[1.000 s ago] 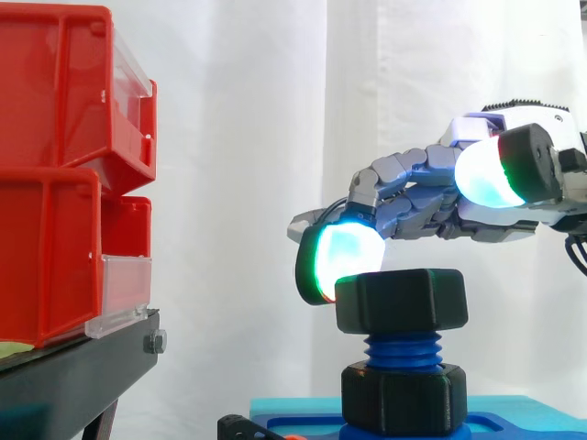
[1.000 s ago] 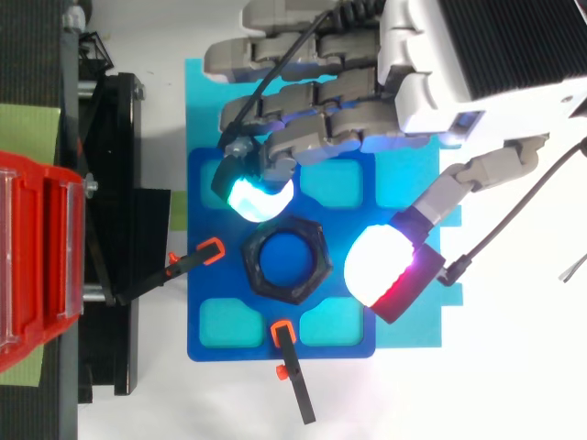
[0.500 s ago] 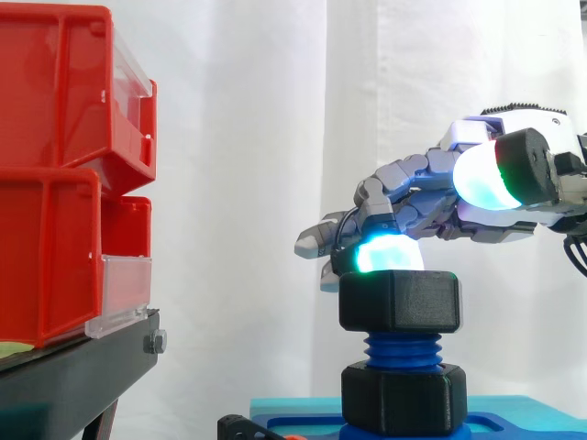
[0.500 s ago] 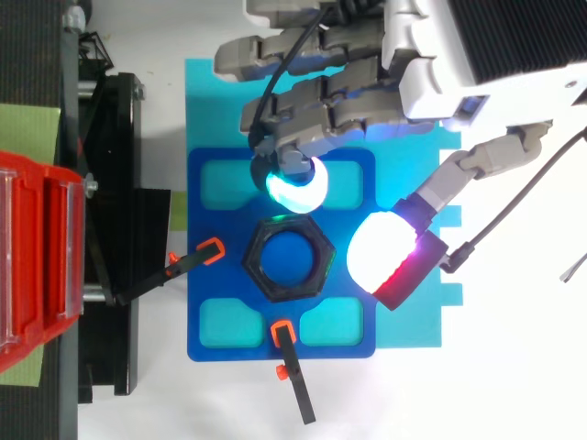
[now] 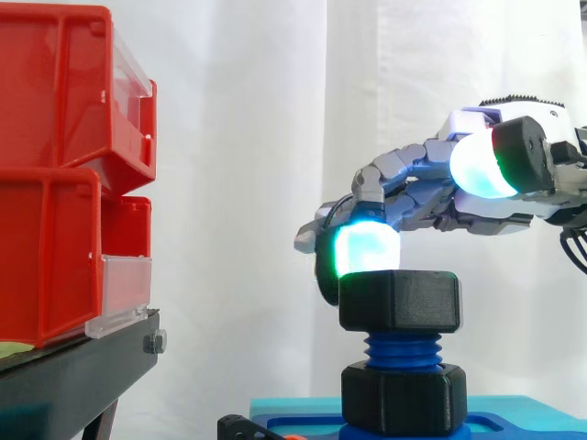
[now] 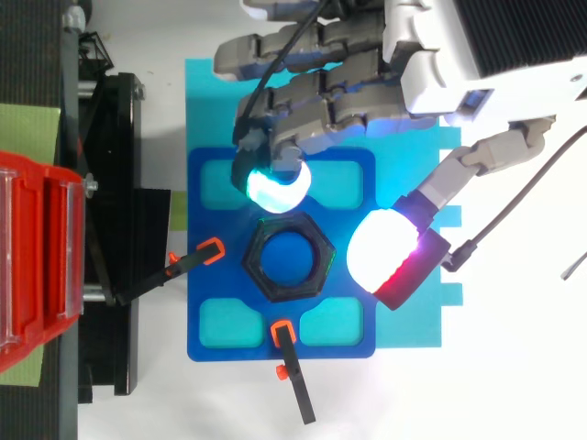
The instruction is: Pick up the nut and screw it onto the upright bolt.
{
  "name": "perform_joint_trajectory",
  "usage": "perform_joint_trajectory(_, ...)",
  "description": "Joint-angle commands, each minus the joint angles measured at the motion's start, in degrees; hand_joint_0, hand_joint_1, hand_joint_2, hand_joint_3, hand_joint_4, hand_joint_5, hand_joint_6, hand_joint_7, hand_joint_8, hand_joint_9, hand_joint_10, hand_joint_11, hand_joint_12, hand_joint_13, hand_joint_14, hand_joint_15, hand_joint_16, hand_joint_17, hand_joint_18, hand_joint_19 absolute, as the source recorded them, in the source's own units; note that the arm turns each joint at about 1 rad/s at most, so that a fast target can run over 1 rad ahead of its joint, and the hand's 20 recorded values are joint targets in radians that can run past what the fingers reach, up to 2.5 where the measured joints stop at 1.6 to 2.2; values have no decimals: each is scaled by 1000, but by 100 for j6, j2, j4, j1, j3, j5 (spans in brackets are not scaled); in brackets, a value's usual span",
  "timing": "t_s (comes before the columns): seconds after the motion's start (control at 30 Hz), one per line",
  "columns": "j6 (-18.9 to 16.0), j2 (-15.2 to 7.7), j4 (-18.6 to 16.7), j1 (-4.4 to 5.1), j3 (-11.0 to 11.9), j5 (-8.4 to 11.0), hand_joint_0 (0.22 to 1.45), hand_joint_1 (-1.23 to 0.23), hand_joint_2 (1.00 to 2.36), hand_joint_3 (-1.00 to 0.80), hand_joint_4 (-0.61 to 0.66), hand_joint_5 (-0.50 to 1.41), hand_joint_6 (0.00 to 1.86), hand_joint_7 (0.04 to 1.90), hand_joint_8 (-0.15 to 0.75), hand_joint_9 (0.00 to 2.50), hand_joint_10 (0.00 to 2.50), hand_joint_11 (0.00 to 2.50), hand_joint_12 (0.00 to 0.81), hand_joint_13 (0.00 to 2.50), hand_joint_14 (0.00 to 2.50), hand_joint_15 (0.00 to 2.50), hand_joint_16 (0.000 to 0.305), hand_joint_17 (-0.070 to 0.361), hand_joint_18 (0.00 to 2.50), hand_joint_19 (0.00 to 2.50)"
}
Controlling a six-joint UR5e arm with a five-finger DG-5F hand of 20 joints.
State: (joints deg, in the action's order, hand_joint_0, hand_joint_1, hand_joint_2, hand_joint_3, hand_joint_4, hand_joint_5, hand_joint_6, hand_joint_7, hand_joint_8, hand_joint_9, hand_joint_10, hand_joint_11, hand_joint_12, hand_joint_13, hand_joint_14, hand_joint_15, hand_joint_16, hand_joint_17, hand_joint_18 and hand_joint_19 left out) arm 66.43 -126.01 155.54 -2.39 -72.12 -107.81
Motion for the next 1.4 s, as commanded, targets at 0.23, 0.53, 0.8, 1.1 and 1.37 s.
perform_joint_trajectory(0.23,143,-2,-129,28,84,-258,450,-213,1000,-500,168,-131,502,667,174,290,0,0,315,0,0,0,43,97,0,0)
perform_joint_trajectory(0.53,151,-2,-138,168,84,-232,441,-189,1000,-500,111,-121,501,658,150,151,0,0,323,0,0,0,47,107,0,0)
perform_joint_trajectory(0.8,151,-2,-67,265,84,-100,444,-198,1000,-500,111,-117,502,690,150,140,0,0,326,0,0,0,48,108,0,0)
perform_joint_trajectory(1.1,151,-2,-32,291,84,-91,454,-253,1000,-500,157,-99,502,767,164,195,0,0,322,0,0,0,46,104,0,0)
perform_joint_trajectory(1.37,151,-2,3,282,75,-91,462,-309,1000,-500,219,-87,503,836,188,252,0,0,317,0,0,0,44,100,0,0)
